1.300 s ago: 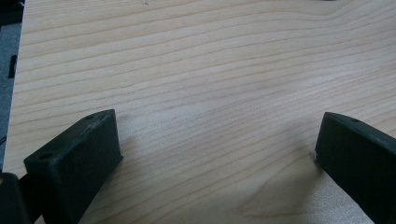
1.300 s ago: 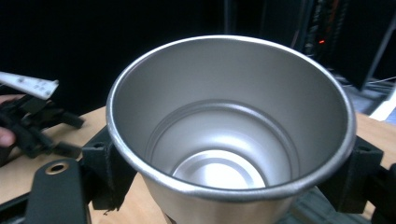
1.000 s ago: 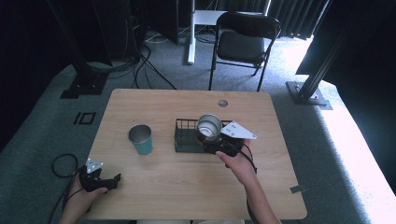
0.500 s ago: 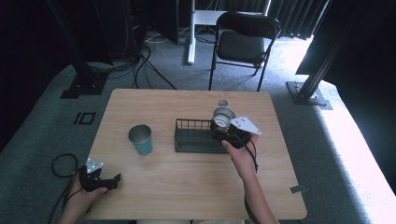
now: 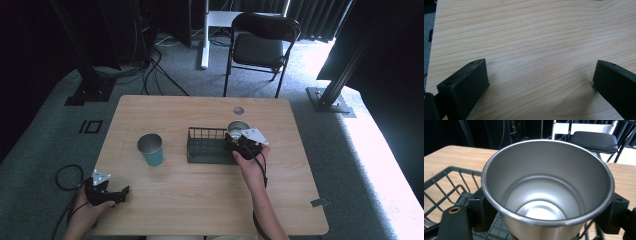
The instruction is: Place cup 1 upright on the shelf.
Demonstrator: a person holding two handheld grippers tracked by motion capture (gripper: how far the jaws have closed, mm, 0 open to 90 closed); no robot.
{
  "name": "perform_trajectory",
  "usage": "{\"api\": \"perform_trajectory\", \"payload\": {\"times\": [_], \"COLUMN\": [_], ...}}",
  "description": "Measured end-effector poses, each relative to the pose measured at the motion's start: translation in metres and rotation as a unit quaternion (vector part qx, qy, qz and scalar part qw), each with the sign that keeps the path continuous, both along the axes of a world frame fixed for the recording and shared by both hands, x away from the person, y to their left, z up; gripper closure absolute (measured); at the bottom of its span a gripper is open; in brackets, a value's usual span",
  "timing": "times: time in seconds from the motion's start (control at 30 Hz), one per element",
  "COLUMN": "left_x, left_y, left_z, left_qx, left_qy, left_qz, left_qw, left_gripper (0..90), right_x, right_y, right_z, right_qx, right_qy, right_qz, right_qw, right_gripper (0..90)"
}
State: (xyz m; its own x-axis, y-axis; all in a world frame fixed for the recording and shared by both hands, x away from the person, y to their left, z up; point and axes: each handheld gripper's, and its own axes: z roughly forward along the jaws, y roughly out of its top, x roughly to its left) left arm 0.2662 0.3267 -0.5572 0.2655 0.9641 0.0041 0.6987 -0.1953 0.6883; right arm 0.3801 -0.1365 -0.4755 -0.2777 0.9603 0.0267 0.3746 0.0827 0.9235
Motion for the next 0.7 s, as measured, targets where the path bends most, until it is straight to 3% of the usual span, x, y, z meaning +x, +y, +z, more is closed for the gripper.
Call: {"api": "perform_trajectory", "payload": {"times": [0.53, 0.7], "left_x": [0.0, 0.0], "left_y": [0.0, 0.0], "left_z": [0.0, 0.0], "left_qx": [0.0, 0.0], "left_qy": [0.0, 0.0], "left_qz": [0.0, 0.0], "left_qw": [1.0, 1.0], "left_gripper": [1.0, 1.0], "right_x": [0.007, 0.007], "right_y": [0.008, 0.009], "right_z": [-0.017, -0.02], "right_qx": [-0.024, -0.025], "right_qy": [0.043, 0.042], "right_qz": [0.006, 0.006], "right_qw": [0.9988, 0.9988], "right_gripper": [18.1, 18.1]}}
